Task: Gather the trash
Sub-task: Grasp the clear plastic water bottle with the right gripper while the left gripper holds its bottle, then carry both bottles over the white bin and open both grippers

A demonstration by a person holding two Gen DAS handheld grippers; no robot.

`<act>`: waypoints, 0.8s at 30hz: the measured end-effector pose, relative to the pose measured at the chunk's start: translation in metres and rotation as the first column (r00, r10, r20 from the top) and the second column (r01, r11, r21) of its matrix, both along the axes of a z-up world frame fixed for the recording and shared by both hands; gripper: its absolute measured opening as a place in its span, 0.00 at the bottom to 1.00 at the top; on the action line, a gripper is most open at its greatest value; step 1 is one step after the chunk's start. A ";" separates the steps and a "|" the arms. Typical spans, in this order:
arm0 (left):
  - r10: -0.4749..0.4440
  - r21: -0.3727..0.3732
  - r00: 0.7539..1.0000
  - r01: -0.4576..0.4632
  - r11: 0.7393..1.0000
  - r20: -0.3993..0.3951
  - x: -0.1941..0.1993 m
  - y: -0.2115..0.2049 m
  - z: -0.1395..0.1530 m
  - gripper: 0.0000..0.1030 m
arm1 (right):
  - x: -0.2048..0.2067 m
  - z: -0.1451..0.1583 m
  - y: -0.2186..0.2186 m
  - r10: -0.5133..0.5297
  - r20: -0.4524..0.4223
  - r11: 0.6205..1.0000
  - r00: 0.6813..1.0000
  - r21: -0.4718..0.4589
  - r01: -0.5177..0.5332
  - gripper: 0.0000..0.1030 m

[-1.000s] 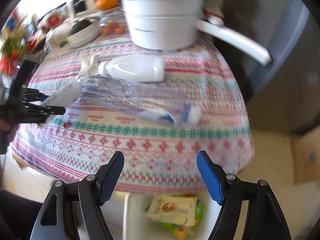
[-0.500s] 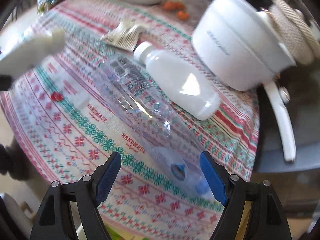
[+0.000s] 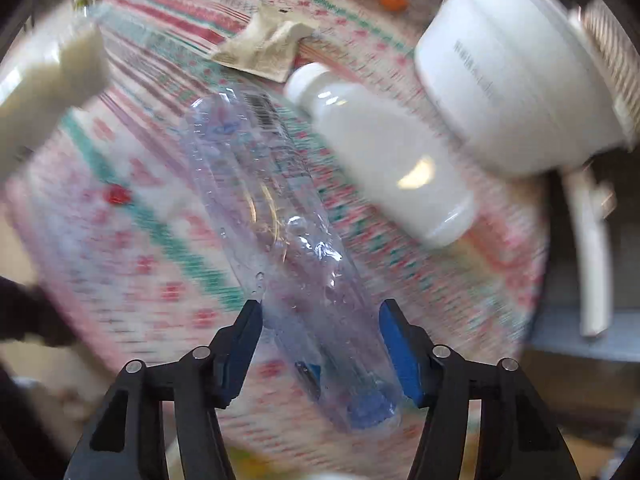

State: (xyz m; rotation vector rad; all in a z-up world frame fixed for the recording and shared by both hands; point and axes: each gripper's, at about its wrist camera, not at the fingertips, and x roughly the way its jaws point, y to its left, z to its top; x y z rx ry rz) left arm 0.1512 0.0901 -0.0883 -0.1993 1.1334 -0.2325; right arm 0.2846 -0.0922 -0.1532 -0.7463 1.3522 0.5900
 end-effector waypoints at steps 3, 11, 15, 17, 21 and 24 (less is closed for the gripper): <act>0.017 0.007 1.000 -0.017 1.000 0.000 -0.001 0.006 0.001 0.49 | -0.004 -0.003 0.007 -0.005 -0.036 1.000 0.999 -0.006 0.004 0.62; 0.036 0.018 0.999 -0.036 0.999 -0.010 -0.001 0.009 -0.004 0.49 | -0.025 -0.014 0.036 0.040 0.037 0.996 0.998 -0.080 -0.037 0.65; 0.025 0.015 1.000 -0.025 1.000 -0.001 -0.004 0.004 0.000 0.49 | -0.028 -0.006 0.029 -0.065 0.055 0.998 0.996 -0.013 0.066 0.57; 0.016 0.010 1.000 -0.017 1.000 0.006 -0.006 0.001 0.002 0.49 | -0.028 0.000 0.019 -0.134 0.027 0.990 0.991 0.041 0.133 0.57; 0.000 0.002 1.000 0.000 1.000 0.020 -0.010 -0.006 0.006 0.49 | -0.041 0.004 0.003 -0.190 0.029 0.980 0.981 0.067 0.187 0.57; -0.021 0.002 0.999 0.021 1.000 0.031 -0.014 -0.014 0.009 0.49 | -0.054 0.014 -0.014 -0.238 0.027 0.965 0.971 0.119 0.233 0.57</act>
